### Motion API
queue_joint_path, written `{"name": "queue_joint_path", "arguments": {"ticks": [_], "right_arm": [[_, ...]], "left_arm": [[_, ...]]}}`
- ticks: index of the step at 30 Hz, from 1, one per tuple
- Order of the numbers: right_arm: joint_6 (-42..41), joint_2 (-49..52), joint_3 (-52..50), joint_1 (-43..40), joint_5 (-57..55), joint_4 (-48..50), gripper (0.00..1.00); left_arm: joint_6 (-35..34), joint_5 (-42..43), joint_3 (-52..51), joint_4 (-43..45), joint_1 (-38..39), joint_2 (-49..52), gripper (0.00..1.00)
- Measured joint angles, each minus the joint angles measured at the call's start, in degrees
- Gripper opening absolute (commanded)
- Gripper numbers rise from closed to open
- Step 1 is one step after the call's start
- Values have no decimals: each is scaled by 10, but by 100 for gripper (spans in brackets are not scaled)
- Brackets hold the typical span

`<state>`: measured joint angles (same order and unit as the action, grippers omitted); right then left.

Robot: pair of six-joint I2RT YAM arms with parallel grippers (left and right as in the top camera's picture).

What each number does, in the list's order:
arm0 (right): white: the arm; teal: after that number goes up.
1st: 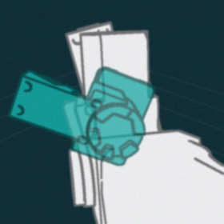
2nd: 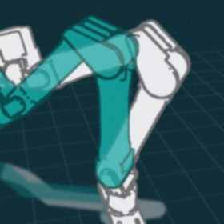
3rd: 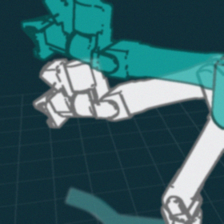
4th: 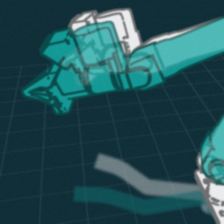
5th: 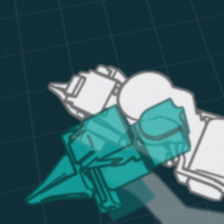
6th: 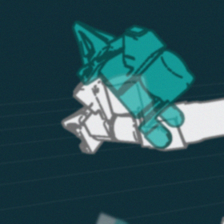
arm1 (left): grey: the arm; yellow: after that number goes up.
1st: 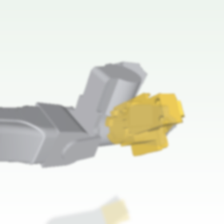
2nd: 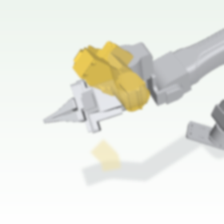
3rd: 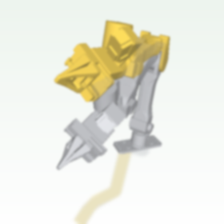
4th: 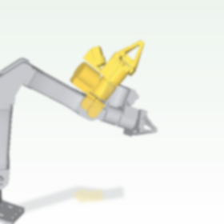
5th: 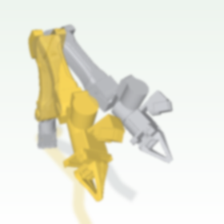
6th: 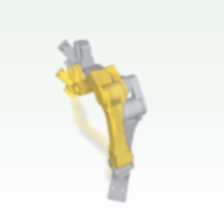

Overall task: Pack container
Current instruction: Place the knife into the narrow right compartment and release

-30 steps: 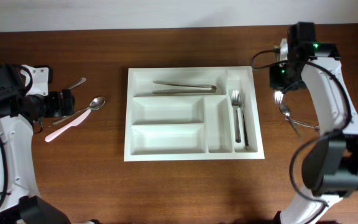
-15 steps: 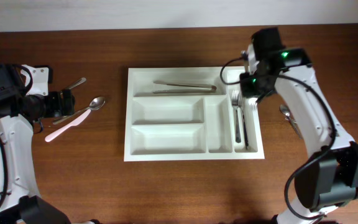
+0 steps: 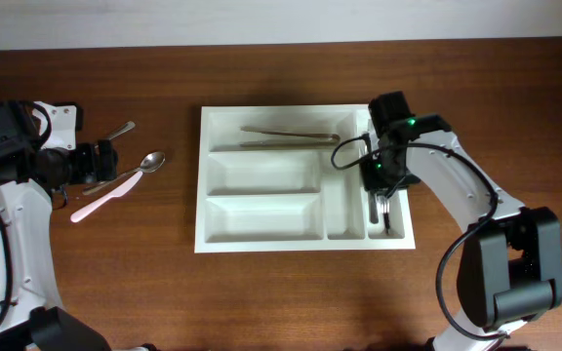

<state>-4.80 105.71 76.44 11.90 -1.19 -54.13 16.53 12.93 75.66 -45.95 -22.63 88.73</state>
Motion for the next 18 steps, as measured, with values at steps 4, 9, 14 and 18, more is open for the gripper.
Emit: {"name": "queue_joint_path", "arguments": {"ticks": [4,9,14,18], "right_arm": [[1,0,-1,0,-9,18,55],[3,0,47,-7,-37,1,61],[8,0,139,-26,-115,-3,75],[44,0,192,-68,-165,37,82]], "left_arm": [[0,0,0,0,0,0,99],[0,0,0,0,0,0,99],[0,0,0,0,0,0,99],[0,0,0,0,0,0,99]]}}
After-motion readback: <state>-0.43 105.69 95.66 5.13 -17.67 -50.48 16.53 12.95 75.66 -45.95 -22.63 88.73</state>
